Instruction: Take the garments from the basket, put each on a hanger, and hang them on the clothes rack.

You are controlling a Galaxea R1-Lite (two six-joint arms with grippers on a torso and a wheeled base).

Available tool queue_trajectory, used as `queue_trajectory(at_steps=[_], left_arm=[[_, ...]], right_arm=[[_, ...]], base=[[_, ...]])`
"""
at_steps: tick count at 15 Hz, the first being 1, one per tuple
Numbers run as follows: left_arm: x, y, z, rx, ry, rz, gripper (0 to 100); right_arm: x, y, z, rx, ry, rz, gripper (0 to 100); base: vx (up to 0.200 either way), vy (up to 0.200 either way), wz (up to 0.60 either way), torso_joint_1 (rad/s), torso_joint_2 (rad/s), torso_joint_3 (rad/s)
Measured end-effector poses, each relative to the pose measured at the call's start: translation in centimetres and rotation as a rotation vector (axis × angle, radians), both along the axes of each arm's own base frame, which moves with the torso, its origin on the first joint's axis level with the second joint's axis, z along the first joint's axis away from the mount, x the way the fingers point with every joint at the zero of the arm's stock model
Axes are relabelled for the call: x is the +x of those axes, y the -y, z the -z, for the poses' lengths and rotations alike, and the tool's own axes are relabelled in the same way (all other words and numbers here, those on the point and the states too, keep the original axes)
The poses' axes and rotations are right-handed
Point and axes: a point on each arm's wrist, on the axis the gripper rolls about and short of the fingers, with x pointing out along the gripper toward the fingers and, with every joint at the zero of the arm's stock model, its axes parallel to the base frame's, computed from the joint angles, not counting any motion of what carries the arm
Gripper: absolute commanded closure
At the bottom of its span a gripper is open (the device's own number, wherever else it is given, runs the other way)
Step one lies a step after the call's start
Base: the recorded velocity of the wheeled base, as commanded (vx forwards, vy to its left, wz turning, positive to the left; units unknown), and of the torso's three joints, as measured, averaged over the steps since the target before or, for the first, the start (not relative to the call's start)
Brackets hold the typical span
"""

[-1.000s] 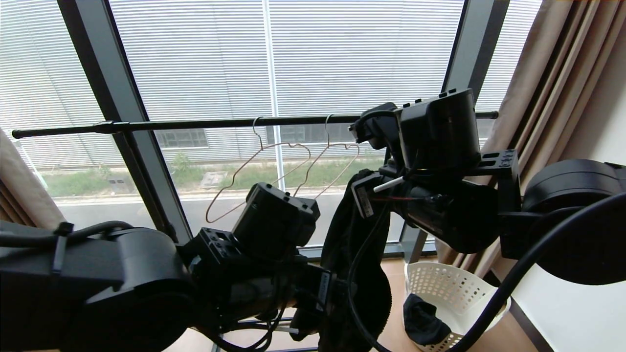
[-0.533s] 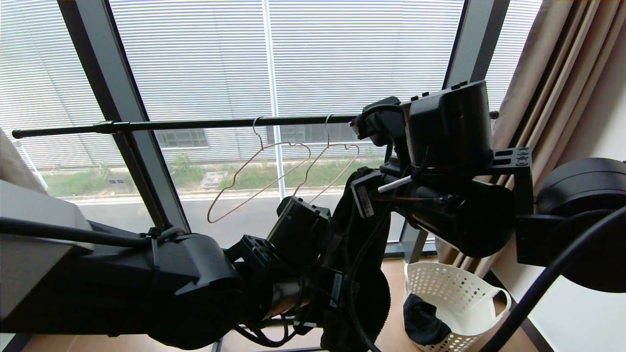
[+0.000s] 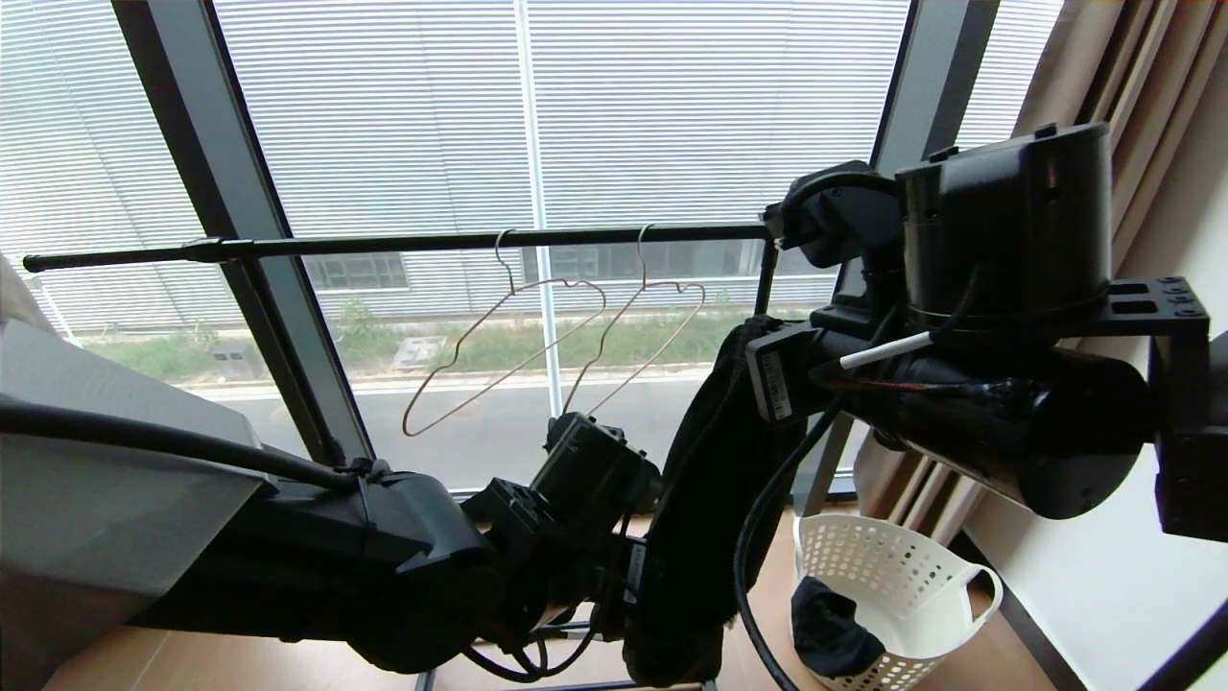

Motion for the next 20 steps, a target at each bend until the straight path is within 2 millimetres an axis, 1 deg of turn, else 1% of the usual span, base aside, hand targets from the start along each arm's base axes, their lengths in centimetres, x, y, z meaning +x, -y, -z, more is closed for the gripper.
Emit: queue_trajectory(at_steps=[3,8,9,12,15,17,20], left_arm=[[-0.7,-0.8,-0.2,0.005,-0.002,-0.010,0],[-1.8,-1.8,-1.5,-0.011,0.013,-0.007,0],[-2.0,-2.0,-1.6,-0.012,0.014,-0.006,100],[-2.5,-2.5,-2.0,-0.017,0.020,-0.007,100],[-2.9,-3.1,-2.9,-0.037,0.038,-0.008,100],[-3.3,-4.0,-4.1,-0.063,0.063,-0.017,100],[-2.2,-6.2,-6.0,-0.075,0.120,-0.062,100]], right_arm=[[0.0,1.8,0.1,0.008,-0.006,0.043,100],[0.3,4.1,-0.1,0.024,-0.005,0.111,100],[0.3,4.4,0.0,0.025,-0.007,0.121,100],[0.4,5.2,0.2,0.028,-0.012,0.143,100],[0.7,6.1,0.3,0.040,0.004,0.171,100],[1.1,7.0,0.9,0.036,0.025,0.201,100],[1.1,8.0,2.1,0.014,0.001,0.189,100]], base=[[0.000,0.000,0.00,0.000,0.00,0.000],[0.000,0.000,0.00,0.000,0.00,0.000],[0.000,0.000,0.00,0.000,0.00,0.000],[0.000,0.000,0.00,0.000,0.00,0.000],[0.000,0.000,0.00,0.000,0.00,0.000],[0.000,0.000,0.00,0.000,0.00,0.000],[0.000,0.000,0.00,0.000,0.00,0.000]])
